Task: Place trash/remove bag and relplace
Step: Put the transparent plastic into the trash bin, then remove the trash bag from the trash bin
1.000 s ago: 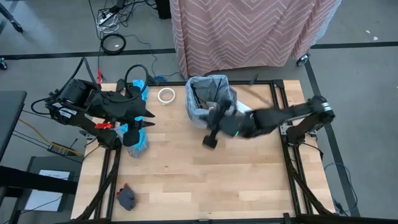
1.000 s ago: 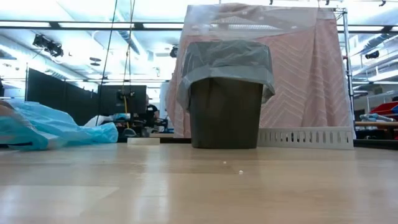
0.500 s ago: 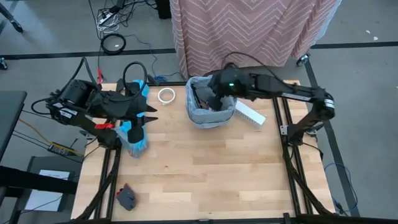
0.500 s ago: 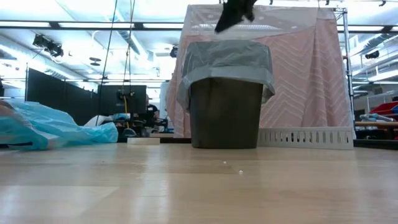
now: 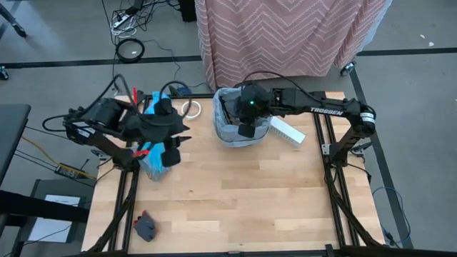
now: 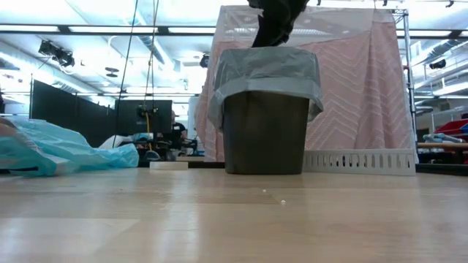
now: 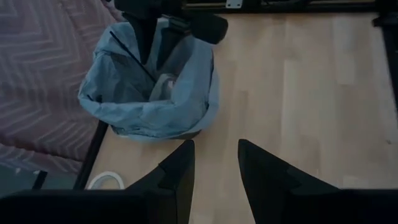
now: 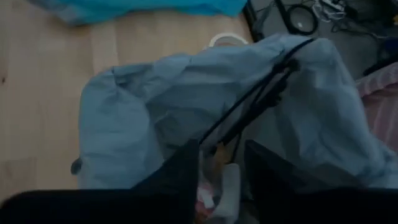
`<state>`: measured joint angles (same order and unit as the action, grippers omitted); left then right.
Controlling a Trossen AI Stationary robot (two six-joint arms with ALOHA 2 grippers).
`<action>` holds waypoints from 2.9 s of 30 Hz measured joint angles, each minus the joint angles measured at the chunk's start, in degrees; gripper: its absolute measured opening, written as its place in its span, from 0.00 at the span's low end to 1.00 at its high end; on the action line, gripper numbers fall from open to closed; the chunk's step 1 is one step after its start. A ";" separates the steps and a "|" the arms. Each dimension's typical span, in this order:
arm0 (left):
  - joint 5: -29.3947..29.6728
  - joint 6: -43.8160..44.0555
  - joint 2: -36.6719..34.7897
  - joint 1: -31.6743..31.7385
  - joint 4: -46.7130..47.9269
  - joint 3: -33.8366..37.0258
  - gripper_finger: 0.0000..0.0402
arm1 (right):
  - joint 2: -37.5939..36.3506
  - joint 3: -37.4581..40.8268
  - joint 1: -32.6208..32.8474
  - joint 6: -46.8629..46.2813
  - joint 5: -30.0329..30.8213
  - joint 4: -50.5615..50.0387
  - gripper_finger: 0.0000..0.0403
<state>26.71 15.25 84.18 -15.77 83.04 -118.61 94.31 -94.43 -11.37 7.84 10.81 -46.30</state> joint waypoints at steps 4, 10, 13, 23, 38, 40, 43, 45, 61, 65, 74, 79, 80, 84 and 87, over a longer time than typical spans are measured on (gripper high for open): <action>5.20 0.26 1.62 0.12 -5.94 0.01 0.33 | -2.91 0.00 -0.01 0.21 2.04 -0.02 0.41; 11.01 0.00 2.24 6.64 -21.20 0.02 0.33 | -14.14 -0.20 -1.99 -2.69 11.23 -2.24 0.44; 8.60 0.17 2.15 11.99 -24.58 0.65 0.33 | -19.04 0.33 -6.53 -9.43 12.09 -9.04 0.44; -14.81 9.60 1.59 27.04 -37.67 20.38 0.33 | -28.13 10.65 -18.41 -19.41 2.32 -19.13 0.44; -20.25 32.72 -18.89 31.83 -67.31 54.14 0.33 | -35.01 36.11 -18.86 -44.14 -12.02 -3.82 0.45; -20.19 34.45 -21.65 31.70 -71.63 55.89 0.33 | -35.00 39.05 -18.69 -47.90 -14.70 2.34 0.45; -19.60 34.70 -23.50 31.73 -72.02 56.70 0.33 | -34.65 41.58 -18.68 -52.20 -15.30 7.64 0.44; -19.05 34.54 -23.83 31.82 -71.73 56.70 0.33 | -34.52 42.47 -18.64 -54.01 -15.10 9.64 0.44; -19.71 32.83 -23.84 31.82 -70.79 56.70 0.33 | -29.05 43.82 -15.25 -57.07 -11.04 15.43 0.36; -19.71 32.64 -23.82 31.82 -70.61 56.70 0.33 | -28.02 43.82 -14.58 -55.85 -10.99 15.41 0.22; -19.73 31.69 -23.82 31.80 -70.66 56.70 0.33 | -27.90 43.80 -14.58 -54.23 -9.92 15.31 0.01; -19.96 31.67 -23.82 31.80 -70.66 56.70 0.33 | -30.56 43.62 -14.35 -54.75 -9.85 15.24 0.00; -19.97 31.66 -23.82 31.80 -70.68 56.70 0.33 | -31.33 43.20 -14.15 -54.75 -9.43 15.05 0.00; -19.97 31.30 -23.82 31.80 -70.68 56.70 0.33 | -34.94 40.23 -13.45 -54.43 -6.85 14.80 0.00; -19.99 31.28 -23.82 31.80 -70.70 56.70 0.33 | -36.77 37.01 -13.40 -53.63 -6.40 14.75 0.00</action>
<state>6.72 46.52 60.36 16.03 12.34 -61.91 57.54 -57.42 -24.77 -45.80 4.40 -31.55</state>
